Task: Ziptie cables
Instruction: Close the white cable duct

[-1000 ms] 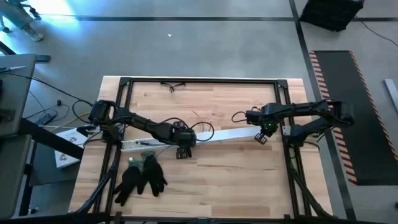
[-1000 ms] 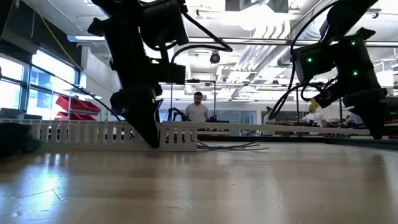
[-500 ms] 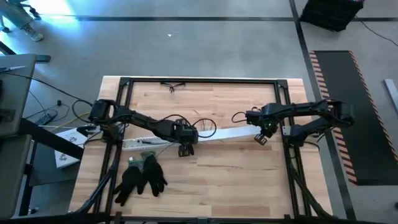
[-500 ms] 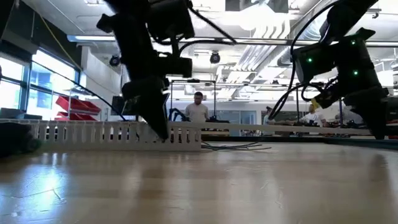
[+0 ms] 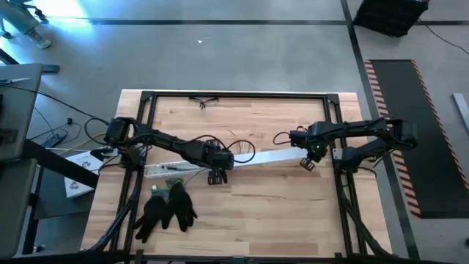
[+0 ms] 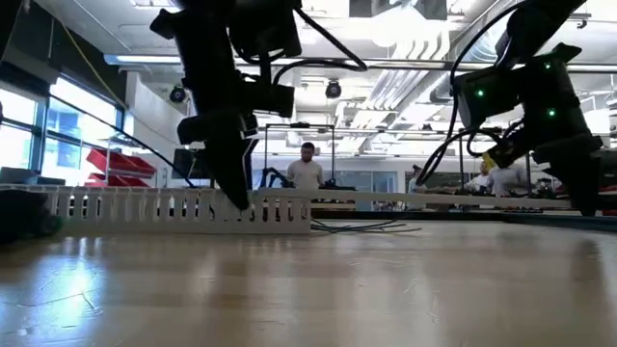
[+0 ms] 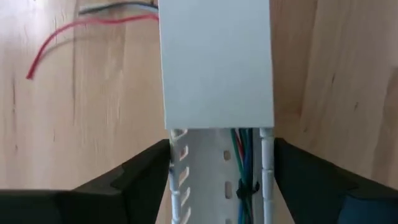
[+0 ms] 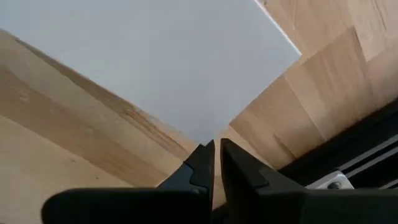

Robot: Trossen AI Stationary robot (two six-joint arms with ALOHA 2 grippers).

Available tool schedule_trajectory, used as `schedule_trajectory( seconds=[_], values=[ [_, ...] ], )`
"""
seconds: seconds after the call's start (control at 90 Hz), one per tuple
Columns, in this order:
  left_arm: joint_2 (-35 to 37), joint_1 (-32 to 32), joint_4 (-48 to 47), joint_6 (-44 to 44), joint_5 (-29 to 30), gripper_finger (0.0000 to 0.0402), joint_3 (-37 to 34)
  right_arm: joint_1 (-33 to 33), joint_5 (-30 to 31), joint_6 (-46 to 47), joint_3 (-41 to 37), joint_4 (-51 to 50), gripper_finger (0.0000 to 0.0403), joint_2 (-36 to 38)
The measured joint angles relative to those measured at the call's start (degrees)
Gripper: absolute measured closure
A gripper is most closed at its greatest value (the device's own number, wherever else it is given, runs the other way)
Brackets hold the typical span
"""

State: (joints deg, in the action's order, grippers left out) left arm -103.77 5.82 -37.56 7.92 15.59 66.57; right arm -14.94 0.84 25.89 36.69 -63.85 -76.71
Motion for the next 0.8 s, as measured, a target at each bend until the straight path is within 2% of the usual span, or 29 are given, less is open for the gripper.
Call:
schedule_trajectory(
  seconds=[0.444,0.622,0.8],
  values=[
    [0.0,0.0,0.8,0.3,0.0,0.0238,-0.2,0.0,-1.4,-1.1,0.0,1.2,0.0392,0.0],
    [0.0,0.0,1.8,-0.1,0.0,0.0247,-0.3,0.0,-2.3,-3.2,1.5,2.8,0.0392,0.0],
    [0.0,0.0,1.8,-0.1,0.0,0.0248,-0.3,0.0,-0.5,-4.3,5.0,0.4,0.0392,0.0]
  ],
)
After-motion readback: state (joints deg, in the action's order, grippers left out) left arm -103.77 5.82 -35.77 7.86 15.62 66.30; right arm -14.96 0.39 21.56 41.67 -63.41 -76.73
